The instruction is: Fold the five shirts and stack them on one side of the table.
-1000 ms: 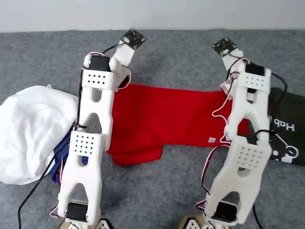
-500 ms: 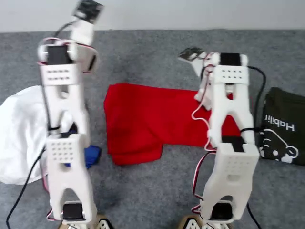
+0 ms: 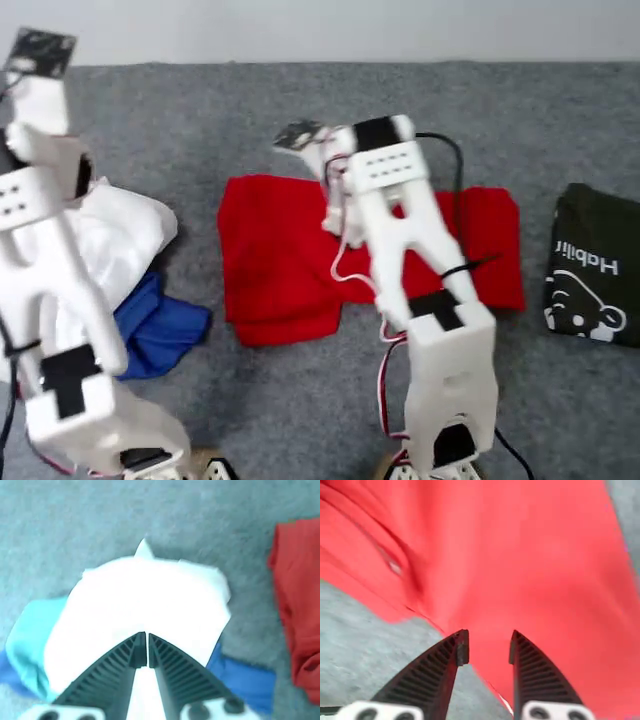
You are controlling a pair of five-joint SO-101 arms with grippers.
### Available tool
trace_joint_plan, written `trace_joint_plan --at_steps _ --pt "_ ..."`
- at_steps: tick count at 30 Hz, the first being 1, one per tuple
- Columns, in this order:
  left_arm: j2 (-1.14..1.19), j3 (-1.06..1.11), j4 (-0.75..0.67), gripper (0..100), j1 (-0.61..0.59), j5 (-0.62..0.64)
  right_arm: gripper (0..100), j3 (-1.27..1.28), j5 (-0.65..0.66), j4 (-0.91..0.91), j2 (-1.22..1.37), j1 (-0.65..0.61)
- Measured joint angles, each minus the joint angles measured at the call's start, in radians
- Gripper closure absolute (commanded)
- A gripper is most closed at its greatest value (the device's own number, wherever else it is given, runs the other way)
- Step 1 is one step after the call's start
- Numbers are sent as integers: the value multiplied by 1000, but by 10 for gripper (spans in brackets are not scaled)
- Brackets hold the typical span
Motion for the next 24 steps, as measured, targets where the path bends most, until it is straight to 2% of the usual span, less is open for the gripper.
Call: trace_joint_plan --at_steps 5,10,24 --pt "-74 86 0 981 -81 -6 843 0 -51 0 0 -147" --pt "-80 95 0 981 -133 -6 843 0 -98 0 0 -239" --pt "-81 95 0 981 -140 -6 844 0 -157 0 149 -256"
